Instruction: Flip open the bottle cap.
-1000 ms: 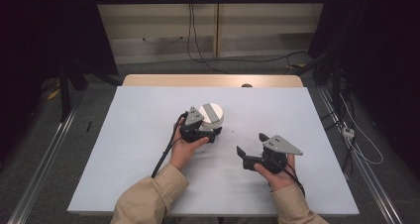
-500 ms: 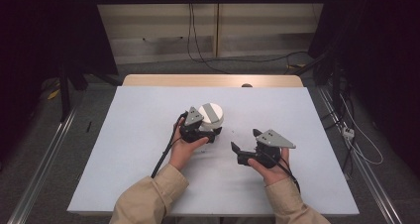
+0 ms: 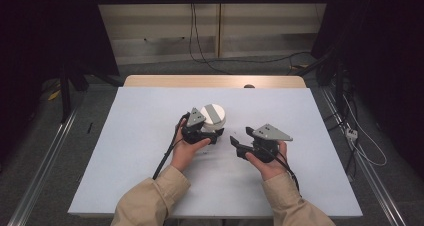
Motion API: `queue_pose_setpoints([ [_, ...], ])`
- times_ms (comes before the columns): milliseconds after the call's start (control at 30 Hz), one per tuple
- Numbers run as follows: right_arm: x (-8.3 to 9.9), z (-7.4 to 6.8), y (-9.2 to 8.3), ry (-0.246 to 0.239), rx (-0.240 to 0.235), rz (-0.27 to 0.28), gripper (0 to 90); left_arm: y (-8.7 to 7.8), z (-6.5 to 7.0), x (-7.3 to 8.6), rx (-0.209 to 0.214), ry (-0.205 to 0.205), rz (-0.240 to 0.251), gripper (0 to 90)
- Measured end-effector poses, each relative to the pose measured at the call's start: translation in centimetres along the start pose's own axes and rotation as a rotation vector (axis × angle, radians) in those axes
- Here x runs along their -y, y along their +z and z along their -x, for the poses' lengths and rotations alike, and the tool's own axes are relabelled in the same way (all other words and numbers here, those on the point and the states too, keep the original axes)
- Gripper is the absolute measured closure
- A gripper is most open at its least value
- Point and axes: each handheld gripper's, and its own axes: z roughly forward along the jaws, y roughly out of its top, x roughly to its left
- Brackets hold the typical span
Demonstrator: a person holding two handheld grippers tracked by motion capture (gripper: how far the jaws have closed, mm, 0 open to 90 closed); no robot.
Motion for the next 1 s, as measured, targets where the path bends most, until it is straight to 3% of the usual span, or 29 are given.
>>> queue_pose_setpoints([
  [167, -0.5, -0.4, 0.4, -0.005, -0.018, -0.003, 50.5, 0.0, 0.0, 0.0, -0.002, 0.0, 0.002, 18.2],
  [200, -0.7, -0.5, 0.6, -0.004, -0.026, -0.001, 58.5, 0.0, 0.0, 0.0, 0.0, -0.004, 0.003, 18.3],
  [233, -0.7, -0.5, 0.6, -0.004, -0.026, -0.001, 58.5, 0.0, 0.0, 0.0, -0.003, 0.001, 0.002, 18.3],
  [400, -1.0, -0.4, 1.0, 0.003, -0.05, -0.014, 77.8, 0.0, 0.1, 0.0, 0.0, -0.008, 0.003, 18.3],
  [433, -1.1, -0.5, 1.2, -0.003, -0.067, -0.029, 85.4, 0.0, 0.1, 0.0, 0.0, -0.008, 0.004, 18.3],
  [500, -1.1, -0.6, 1.4, -0.009, -0.076, -0.03, 89.9, 0.0, 0.0, 0.0, 0.0, -0.007, 0.003, 18.3],
  [1000, -1.4, -1.2, 3.1, -0.032, -0.074, -0.058, 90.0, 0.0, 0.0, 0.0, -0.003, 0.001, 0.002, 18.3],
])
